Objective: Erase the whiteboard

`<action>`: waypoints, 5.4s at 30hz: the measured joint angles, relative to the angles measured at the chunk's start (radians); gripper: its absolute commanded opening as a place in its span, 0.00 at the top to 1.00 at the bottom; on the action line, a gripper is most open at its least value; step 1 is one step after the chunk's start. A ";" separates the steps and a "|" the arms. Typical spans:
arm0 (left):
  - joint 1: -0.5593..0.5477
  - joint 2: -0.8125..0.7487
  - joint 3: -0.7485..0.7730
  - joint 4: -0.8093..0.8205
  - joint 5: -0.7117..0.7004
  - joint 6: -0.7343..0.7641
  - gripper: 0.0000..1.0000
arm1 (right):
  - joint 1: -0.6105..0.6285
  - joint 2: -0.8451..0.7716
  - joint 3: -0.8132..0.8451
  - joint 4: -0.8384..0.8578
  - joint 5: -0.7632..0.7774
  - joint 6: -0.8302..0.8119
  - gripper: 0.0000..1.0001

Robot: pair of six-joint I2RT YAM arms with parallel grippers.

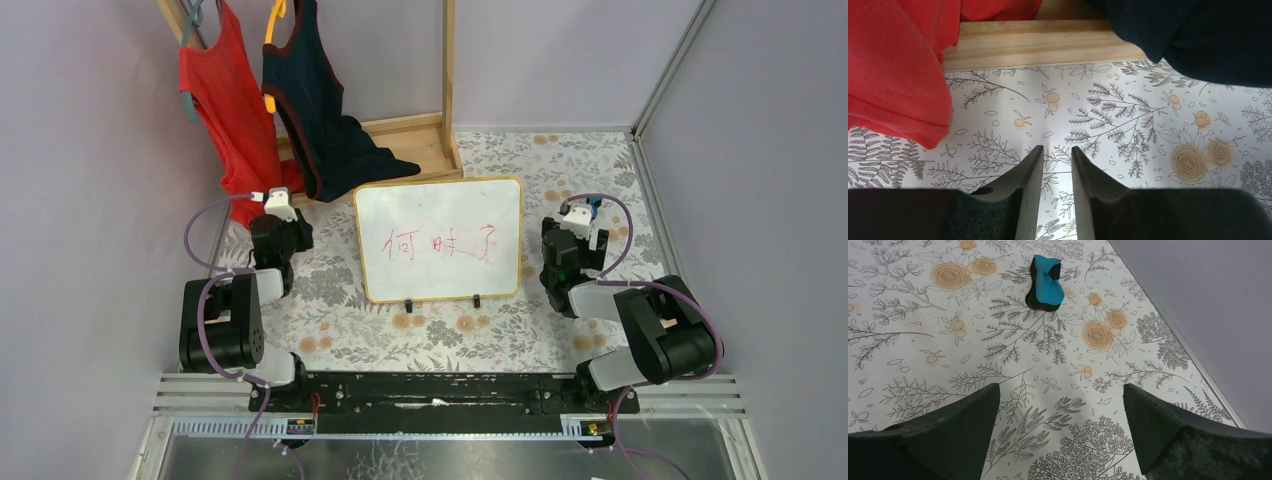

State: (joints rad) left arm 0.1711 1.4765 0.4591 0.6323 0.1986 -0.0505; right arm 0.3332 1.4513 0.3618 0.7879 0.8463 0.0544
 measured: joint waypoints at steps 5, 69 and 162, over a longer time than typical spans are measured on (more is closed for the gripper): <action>0.000 0.000 0.000 0.000 0.000 0.000 0.74 | 0.000 0.000 0.000 0.002 0.034 0.014 0.01; 0.023 0.000 0.000 0.002 0.048 -0.009 0.75 | -0.501 0.655 1.550 -1.575 -0.788 0.222 0.26; 0.087 -0.042 0.138 -0.273 0.372 0.038 0.58 | -0.317 -0.660 0.387 -1.336 -0.844 0.341 1.00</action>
State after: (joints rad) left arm 0.2584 1.4349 0.5972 0.3592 0.5701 -0.0124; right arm 0.0166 0.7914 0.7490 -0.5484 0.0021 0.3950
